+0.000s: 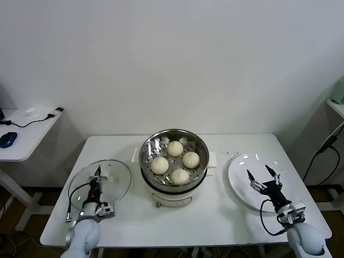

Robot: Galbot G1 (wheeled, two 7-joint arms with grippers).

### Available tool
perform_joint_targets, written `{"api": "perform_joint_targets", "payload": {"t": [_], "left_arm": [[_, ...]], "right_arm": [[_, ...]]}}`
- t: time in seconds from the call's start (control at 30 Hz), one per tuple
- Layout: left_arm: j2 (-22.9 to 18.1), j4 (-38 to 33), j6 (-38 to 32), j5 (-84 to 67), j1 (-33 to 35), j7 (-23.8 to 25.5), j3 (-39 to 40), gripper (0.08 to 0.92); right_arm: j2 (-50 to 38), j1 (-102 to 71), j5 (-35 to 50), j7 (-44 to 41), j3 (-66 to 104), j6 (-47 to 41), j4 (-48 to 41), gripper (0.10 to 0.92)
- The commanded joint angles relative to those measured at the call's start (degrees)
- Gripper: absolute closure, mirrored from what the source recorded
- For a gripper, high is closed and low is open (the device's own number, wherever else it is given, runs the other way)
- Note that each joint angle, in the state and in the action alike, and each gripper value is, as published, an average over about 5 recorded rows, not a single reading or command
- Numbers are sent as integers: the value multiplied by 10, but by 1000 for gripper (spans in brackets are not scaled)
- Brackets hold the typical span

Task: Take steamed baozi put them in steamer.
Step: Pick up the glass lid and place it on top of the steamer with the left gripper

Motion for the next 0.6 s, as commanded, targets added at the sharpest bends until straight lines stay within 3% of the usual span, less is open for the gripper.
{"api": "perform_joint_targets", "payload": {"t": [0.03,0.37,0.6], "left_arm": [[35,-176,13,-37,87,-1,-14,850],[98,-372,91,-74,192,29,-23,850],[153,-449,197,-71,189,90,27,850]], "right_arm": [[-1,3,0,0,3,1,-5,203],[-10,14,-1,0,5,1,-16,203],[-22,30,-2,0,-3,-2,-31,203]]}}
